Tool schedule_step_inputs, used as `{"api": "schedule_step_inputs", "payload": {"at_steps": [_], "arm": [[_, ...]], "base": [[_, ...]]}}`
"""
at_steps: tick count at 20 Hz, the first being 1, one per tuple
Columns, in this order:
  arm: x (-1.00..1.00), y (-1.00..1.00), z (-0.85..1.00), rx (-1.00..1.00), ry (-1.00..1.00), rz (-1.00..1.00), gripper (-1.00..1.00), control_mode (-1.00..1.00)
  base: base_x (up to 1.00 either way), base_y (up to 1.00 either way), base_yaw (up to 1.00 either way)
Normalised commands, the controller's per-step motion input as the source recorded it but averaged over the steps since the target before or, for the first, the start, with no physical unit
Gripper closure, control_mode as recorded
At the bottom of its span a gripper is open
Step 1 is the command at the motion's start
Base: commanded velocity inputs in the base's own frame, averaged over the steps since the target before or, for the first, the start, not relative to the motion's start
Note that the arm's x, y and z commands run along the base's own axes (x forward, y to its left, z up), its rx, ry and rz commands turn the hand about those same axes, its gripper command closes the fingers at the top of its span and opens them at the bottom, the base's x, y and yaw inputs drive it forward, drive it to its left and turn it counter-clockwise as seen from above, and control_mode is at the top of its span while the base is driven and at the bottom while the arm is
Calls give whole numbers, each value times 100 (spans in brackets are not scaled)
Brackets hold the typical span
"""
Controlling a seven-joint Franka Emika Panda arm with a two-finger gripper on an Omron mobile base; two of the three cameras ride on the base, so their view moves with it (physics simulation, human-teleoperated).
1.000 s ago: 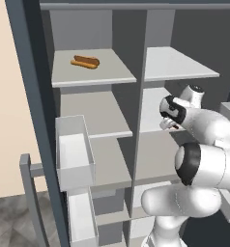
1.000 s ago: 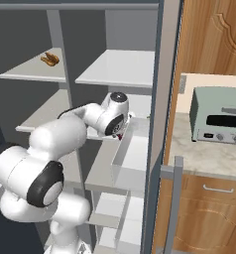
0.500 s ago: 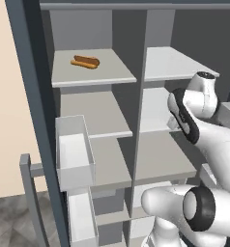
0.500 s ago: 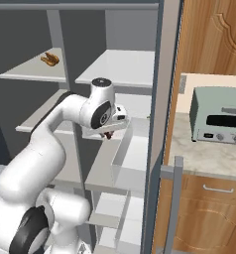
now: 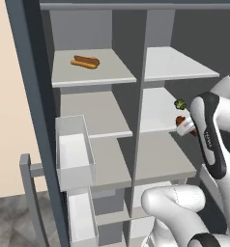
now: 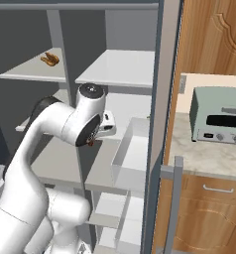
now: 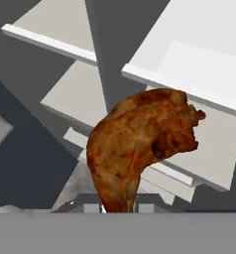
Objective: There's a chicken drumstick in the fridge that needs to be moved to the freezer for freezing. Pick up the chicken drumstick from the fridge, place it on any shelf in the freezer, and close the fridge and freezer doors when done.
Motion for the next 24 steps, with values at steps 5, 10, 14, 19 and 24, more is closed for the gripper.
{"api": "schedule_step_inputs", "payload": {"at_steps": [5,10,14,19,24], "arm": [[-45,96,34,0,-9,14,100,-100],[-12,90,16,0,-6,23,100,-100],[9,63,2,0,-1,28,100,-100],[28,38,0,-3,-6,23,100,-100],[42,17,0,-1,-9,5,100,-100]], "base": [[0,0,0],[0,0,0],[0,0,0],[0,0,0],[0,0,0]]}}
